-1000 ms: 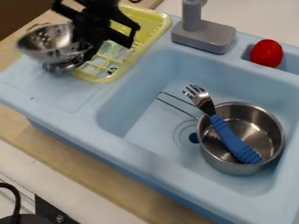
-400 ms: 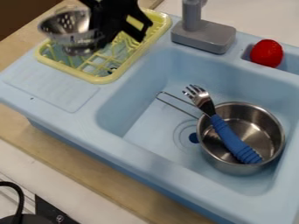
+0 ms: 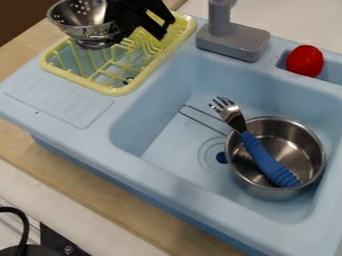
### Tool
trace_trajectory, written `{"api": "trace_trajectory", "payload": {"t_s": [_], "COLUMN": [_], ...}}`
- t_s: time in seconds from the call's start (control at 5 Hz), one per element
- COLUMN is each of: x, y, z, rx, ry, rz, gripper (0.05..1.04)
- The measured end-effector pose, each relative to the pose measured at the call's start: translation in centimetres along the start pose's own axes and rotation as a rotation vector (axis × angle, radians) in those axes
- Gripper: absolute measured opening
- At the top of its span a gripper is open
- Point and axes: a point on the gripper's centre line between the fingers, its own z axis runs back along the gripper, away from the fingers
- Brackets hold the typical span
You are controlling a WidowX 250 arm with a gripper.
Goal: Move the metal sieve to the basket
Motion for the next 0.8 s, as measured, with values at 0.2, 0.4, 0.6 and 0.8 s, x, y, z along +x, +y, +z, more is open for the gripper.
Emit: {"api": "trace_trajectory", "payload": {"t_s": [0.2, 0.4, 0.6, 0.8], "x": [0.4, 0.3, 0.0, -0.3], "y": [-0.7, -1.0, -1.3, -1.0], "z": [-0.6, -1.7, -2.6, -3.3], "rx": [-0.001, -0.03, -0.016, -0.033], "ry": [0.003, 0.021, 0.019, 0.029], "rz": [-0.008, -0.014, -0.038, 0.004], "gripper": [0.066, 0.066, 0.066, 0.066]}}
